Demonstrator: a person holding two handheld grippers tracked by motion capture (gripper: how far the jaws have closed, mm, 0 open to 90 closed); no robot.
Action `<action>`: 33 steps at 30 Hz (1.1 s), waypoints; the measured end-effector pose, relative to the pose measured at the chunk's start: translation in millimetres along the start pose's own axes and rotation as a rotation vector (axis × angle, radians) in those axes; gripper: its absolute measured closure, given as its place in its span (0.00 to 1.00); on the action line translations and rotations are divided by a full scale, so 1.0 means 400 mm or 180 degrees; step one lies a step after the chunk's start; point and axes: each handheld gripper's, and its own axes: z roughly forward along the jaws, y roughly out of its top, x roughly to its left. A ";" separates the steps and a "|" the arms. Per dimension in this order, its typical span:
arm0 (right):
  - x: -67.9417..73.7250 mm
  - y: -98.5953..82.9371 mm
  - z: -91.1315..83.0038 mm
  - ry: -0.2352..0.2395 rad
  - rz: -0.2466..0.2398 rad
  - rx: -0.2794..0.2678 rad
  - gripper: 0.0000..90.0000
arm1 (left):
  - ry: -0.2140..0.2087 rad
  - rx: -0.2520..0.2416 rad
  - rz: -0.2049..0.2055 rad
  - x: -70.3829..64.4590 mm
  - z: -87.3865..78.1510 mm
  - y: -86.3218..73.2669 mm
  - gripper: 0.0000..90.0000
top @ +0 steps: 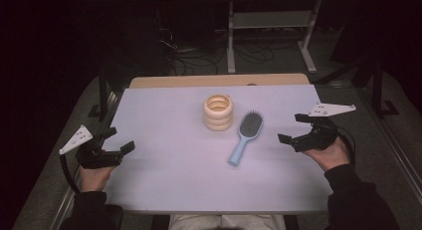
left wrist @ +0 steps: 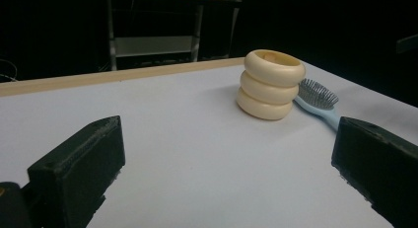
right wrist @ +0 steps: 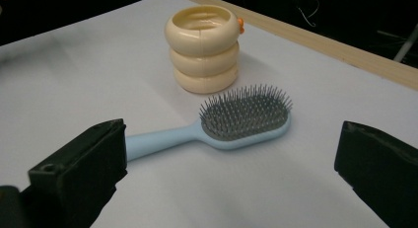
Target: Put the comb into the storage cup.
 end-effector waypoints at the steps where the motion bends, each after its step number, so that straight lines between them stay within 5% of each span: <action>1: 0.001 0.005 0.001 0.0009 -0.0010 0.0004 0.00 | 0.0000 -0.0002 0.0000 0.000 0.000 0.000 0.00; 13: 0.019 0.064 0.033 0.0139 -0.0128 0.0091 0.00 | -0.0011 0.0000 -0.0013 0.000 0.002 0.000 0.00; 33: 0.057 0.088 0.114 0.0336 -0.0279 0.0271 0.00 | -0.0021 -0.0027 0.0003 0.000 0.003 -0.001 0.00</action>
